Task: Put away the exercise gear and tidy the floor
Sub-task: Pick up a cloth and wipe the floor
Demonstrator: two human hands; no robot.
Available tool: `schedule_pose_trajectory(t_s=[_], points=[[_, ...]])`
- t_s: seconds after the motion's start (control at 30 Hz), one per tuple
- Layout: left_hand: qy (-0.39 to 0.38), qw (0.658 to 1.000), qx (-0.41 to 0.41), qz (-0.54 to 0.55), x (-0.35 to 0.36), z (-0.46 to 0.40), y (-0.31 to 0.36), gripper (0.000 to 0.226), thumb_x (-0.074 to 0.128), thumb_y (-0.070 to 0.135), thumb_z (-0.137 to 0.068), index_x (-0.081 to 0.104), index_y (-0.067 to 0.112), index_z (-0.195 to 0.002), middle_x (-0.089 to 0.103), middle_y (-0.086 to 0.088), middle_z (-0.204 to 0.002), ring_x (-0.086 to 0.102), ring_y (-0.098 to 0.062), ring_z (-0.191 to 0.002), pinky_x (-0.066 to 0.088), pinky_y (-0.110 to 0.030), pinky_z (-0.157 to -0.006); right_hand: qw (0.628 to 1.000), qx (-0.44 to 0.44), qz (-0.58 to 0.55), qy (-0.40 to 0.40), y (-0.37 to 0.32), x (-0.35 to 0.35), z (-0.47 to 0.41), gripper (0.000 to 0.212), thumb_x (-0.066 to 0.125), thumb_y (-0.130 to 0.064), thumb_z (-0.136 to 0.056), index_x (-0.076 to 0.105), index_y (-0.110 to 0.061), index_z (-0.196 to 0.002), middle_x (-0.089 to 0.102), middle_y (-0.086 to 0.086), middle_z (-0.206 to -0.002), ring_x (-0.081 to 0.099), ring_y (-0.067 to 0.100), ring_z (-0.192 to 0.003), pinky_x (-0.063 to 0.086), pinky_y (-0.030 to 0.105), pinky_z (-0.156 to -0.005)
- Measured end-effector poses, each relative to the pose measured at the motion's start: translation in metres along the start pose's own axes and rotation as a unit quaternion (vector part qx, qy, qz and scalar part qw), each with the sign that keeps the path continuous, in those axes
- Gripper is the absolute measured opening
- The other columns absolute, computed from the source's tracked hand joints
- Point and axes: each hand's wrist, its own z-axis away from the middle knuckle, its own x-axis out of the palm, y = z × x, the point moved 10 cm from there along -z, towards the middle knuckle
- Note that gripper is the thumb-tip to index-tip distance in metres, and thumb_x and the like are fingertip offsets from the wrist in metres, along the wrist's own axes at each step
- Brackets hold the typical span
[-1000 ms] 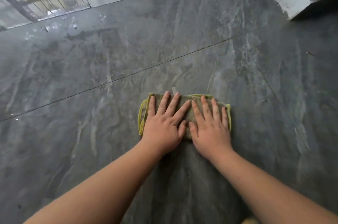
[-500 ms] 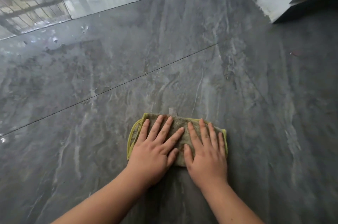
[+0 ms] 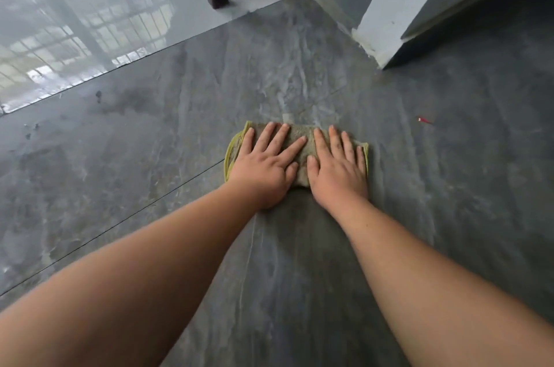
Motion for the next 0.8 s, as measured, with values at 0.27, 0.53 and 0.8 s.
schedule_pose_trajectory(t_s=[0.27, 0.53, 0.8], points=[[-0.038, 0.999, -0.026, -0.005, -0.002, -0.019, -0.006, 0.057, 0.013, 0.051, -0.099, -0.006, 0.046, -0.152, -0.009, 0.003, -0.165, -0.014, -0.022, -0.151, -0.010, -0.053, -0.119, 0.998, 0.000, 0.013, -0.055, -0.001, 0.002, -0.019, 0.061, 0.019, -0.050, -0.099, 0.000, -0.037, -0.156, -0.003, -0.008, -0.165, -0.004, 0.017, -0.151, -0.005, 0.046, -0.121], [-0.062, 0.994, -0.082, 0.041, 0.019, 0.116, -0.004, 0.059, 0.012, 0.052, -0.098, -0.010, 0.045, -0.152, -0.018, 0.003, -0.163, -0.025, -0.022, -0.148, -0.012, -0.054, -0.118, 0.992, -0.066, 0.032, -0.101, -0.046, 0.016, 0.095, 0.066, 0.011, -0.052, -0.095, -0.009, -0.034, -0.155, -0.014, -0.004, -0.164, -0.014, 0.018, -0.150, -0.006, 0.047, -0.121], [-0.026, 0.982, -0.154, 0.102, 0.044, 0.299, -0.016, 0.060, 0.028, 0.051, -0.097, 0.012, 0.042, -0.154, 0.003, 0.000, -0.165, -0.009, -0.026, -0.151, -0.003, -0.056, -0.118, 0.975, -0.182, 0.083, -0.096, -0.112, 0.045, 0.240, 0.072, 0.029, -0.050, -0.091, 0.020, -0.021, -0.156, 0.014, 0.009, -0.164, 0.007, 0.028, -0.151, 0.010, 0.055, -0.118]])
